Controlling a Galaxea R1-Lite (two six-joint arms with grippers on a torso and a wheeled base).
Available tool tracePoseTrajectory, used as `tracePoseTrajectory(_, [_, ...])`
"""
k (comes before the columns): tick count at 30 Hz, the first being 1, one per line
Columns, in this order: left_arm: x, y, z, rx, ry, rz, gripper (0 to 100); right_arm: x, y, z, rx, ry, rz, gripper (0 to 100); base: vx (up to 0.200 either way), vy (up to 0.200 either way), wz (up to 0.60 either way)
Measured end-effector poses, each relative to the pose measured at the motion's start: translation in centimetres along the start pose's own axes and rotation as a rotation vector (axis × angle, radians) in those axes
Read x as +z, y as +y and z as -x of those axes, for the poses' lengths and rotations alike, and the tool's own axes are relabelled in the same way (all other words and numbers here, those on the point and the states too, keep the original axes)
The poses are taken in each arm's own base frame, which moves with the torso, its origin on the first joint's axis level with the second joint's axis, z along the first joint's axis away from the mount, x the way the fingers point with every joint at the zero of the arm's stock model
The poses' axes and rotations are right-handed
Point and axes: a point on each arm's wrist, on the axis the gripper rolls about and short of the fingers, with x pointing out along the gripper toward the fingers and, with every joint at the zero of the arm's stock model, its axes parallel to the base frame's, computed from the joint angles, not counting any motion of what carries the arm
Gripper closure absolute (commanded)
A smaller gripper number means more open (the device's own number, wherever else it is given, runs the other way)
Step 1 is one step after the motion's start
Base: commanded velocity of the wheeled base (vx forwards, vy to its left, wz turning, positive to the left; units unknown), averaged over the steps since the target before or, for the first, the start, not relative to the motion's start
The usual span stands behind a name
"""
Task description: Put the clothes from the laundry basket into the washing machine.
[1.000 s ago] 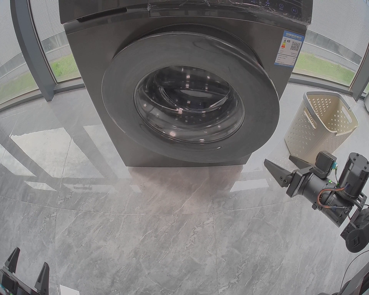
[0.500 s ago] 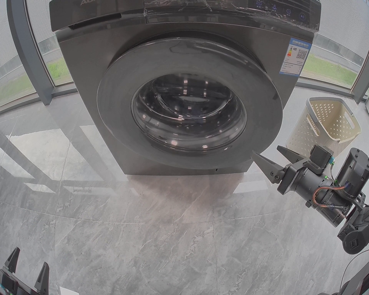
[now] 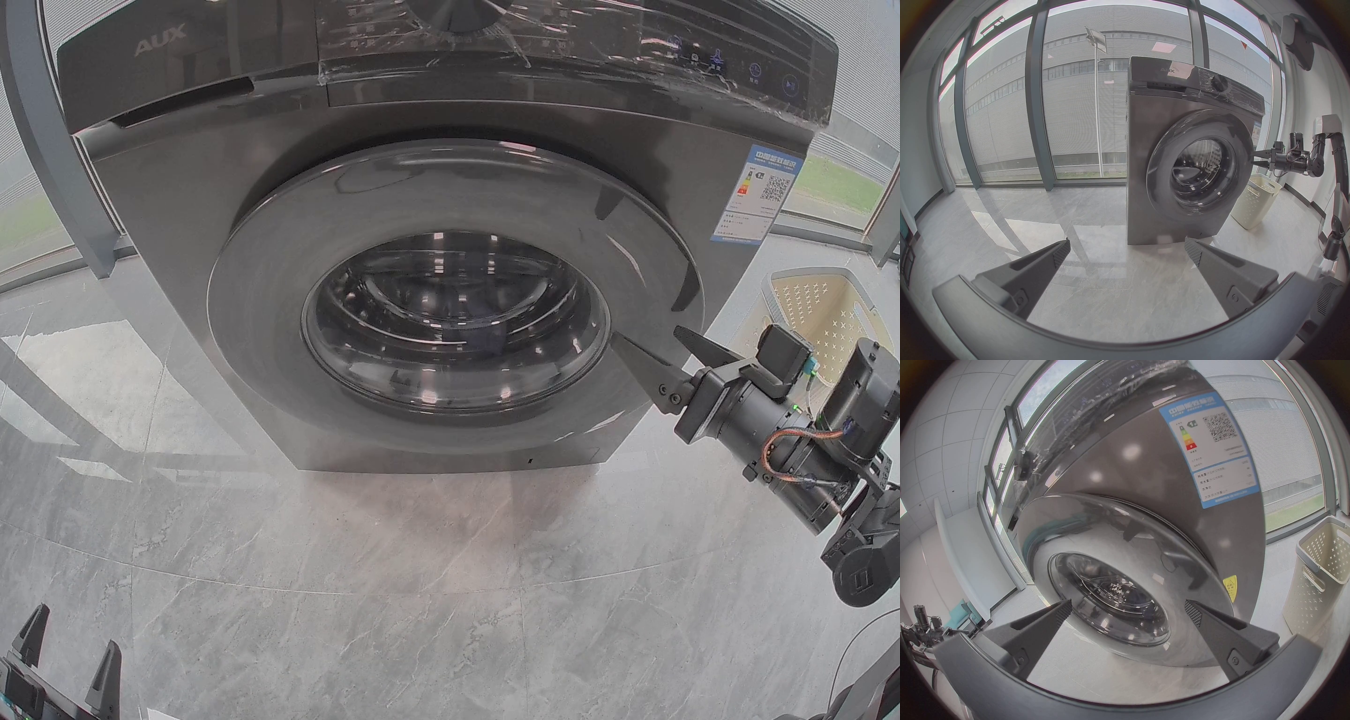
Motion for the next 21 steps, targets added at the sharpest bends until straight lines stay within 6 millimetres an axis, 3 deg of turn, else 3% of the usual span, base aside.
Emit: tracePoseTrajectory(21, [0.0, 0.0, 0.0, 0.0, 0.002, 0.0, 0, 1.2, -0.2, -0.8, -0.023, -0.061, -0.004, 0, 0.0, 0.0, 0.0])
